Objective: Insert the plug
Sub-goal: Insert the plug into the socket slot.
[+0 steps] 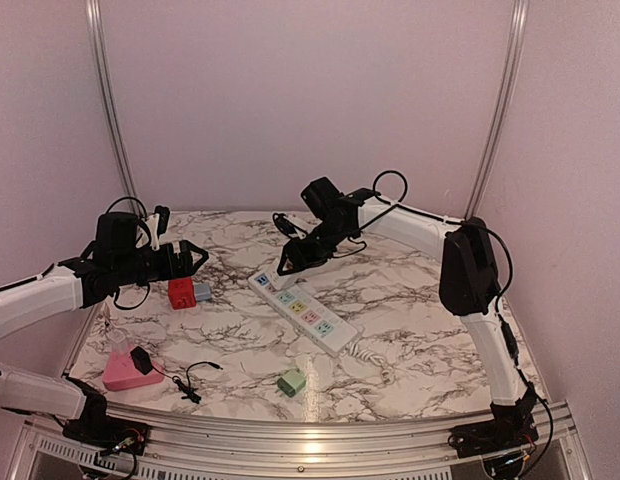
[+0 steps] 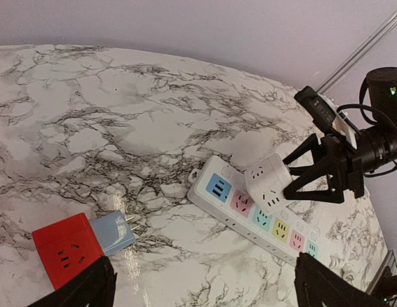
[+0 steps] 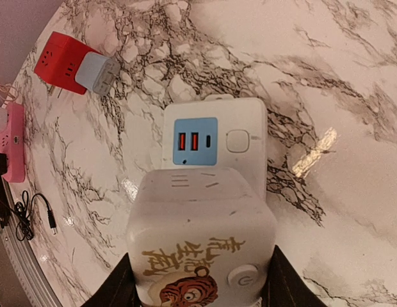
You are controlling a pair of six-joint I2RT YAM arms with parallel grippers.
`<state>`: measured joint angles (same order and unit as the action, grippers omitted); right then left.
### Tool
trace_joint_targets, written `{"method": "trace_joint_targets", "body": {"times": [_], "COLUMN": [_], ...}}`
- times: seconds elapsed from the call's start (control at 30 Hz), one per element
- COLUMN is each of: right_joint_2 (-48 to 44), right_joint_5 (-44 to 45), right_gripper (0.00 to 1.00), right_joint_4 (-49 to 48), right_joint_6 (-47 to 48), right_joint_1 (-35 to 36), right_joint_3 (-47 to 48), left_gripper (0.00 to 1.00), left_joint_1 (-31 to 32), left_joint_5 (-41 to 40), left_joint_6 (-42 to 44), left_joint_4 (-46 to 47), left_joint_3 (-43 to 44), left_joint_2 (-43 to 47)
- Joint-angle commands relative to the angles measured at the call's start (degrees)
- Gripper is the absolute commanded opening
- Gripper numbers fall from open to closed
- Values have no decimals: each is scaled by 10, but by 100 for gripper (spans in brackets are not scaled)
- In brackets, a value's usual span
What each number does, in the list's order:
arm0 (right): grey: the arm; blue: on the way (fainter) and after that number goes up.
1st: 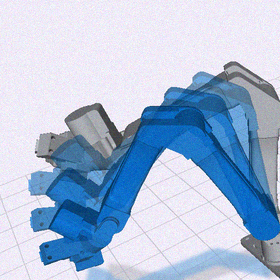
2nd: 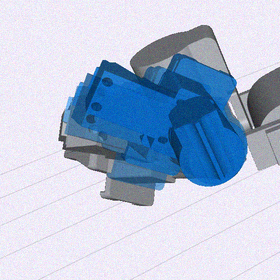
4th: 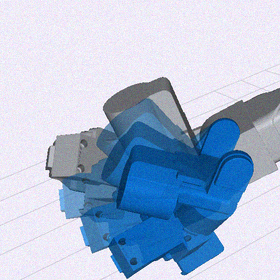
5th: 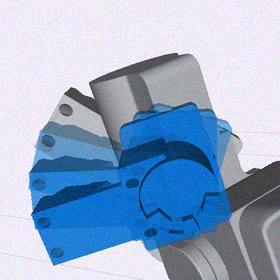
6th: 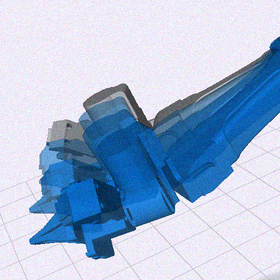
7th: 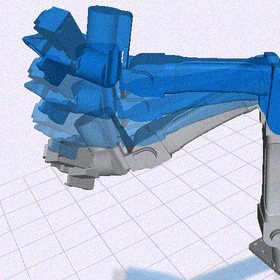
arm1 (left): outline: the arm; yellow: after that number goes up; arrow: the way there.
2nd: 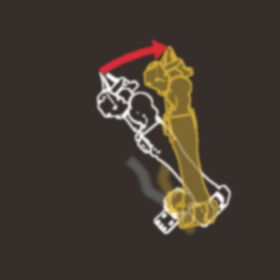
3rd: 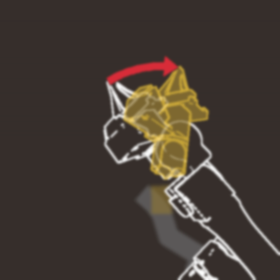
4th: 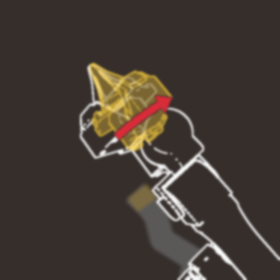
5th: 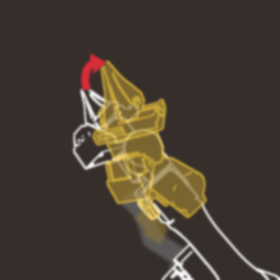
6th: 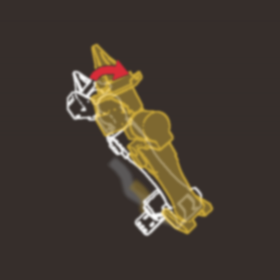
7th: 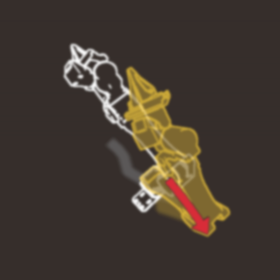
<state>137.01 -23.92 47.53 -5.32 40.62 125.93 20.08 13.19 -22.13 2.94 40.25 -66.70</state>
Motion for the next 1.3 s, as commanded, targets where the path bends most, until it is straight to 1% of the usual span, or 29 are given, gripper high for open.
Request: {"method": "trace_joint_targets", "body": {"times": [0.0, 0.67, 1.07, 1.27], "right_joint_2": [-26, -30, -51, -29], "right_joint_5": [8, 22, 29, 50], "right_gripper": [0, 0, 0, 0], "right_joint_4": [6, 18, 16, 27], "right_joint_6": [2, 4, 3, 11], "right_joint_1": [4, 8, 19, 19], "right_joint_3": [0, 0, -2, 8], "left_gripper": [99, 99, 99, 99], "left_joint_1": [-4, -7, -7, -7], "left_joint_5": [9, 16, 17, 17], "left_joint_6": [-4, -8, -9, -11], "left_joint_4": [17, 21, 21, 22], "left_joint_3": [-3, -5, -6, -6], "left_joint_2": [-4, -6, -4, -3]}}
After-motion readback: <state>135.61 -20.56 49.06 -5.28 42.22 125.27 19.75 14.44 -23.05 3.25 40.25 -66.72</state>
